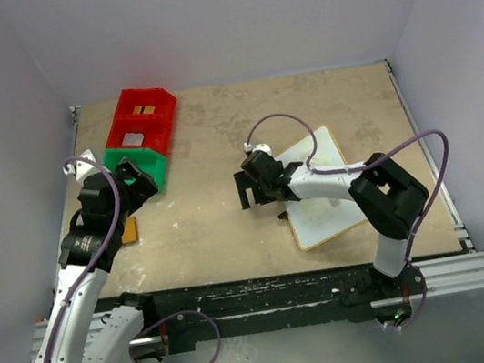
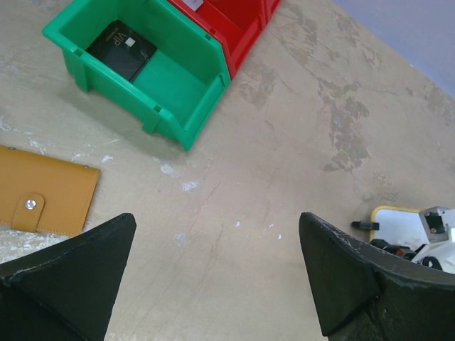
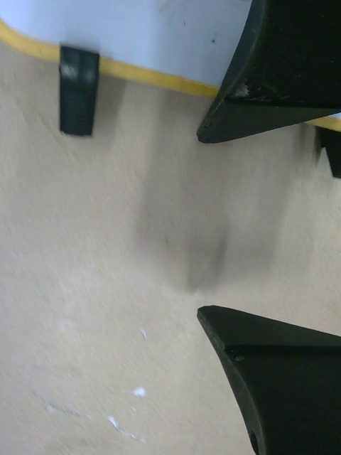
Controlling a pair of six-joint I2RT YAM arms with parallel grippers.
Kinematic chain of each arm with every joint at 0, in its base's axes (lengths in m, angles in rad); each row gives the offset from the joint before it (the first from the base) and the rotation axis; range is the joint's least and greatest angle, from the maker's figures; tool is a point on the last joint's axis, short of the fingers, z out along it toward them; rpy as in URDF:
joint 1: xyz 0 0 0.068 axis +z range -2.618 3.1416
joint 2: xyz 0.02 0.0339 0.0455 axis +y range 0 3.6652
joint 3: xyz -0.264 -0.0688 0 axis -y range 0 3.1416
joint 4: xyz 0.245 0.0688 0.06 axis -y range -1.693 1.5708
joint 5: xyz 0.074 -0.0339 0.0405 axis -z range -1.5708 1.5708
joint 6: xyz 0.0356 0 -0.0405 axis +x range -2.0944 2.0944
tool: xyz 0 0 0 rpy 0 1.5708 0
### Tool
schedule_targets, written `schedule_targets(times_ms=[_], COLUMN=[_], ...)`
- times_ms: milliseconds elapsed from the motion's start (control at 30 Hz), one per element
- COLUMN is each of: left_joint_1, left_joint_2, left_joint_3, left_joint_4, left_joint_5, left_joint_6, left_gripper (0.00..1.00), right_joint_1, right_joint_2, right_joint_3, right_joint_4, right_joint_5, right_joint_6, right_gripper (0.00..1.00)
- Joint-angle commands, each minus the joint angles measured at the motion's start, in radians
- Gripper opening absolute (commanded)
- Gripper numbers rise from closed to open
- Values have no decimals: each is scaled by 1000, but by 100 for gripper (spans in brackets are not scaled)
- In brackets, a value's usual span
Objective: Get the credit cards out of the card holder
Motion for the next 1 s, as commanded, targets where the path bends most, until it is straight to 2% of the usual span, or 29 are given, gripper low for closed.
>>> schedule_targets(times_ms=[0, 333, 433, 533, 633, 700, 967], left_joint_1=[-6, -6, -6, -6, -6, -6, -6], left_joint_2=[2, -14, -11, -3, 4, 4, -3], left_joint_3=[15, 2, -3, -4, -1, 1, 3], left_joint_4=[27, 2, 11, 20, 21, 19, 4], left_joint_5=[23, 22, 25, 33, 38, 43, 37], left_joint_6=[-4, 12, 18, 22, 24, 26, 45], left_gripper=[96, 95, 95, 95, 95, 95, 95], right_joint_1=[-74, -160, -144, -93, -40, -23, 1], right_joint_2=[-59, -168, -208, -243, -204, -157, -85], right_joint_3=[-62, -195, -182, -154, -79, -28, 9], right_joint_4=[-8, -60, -33, 17, 0, -36, -65], right_joint_5=[45, 69, -7, -144, -163, -123, -139], right_joint_6=[-10, -32, -89, -108, -89, -66, -34], right_gripper=[100, 100, 100, 100, 100, 100, 100])
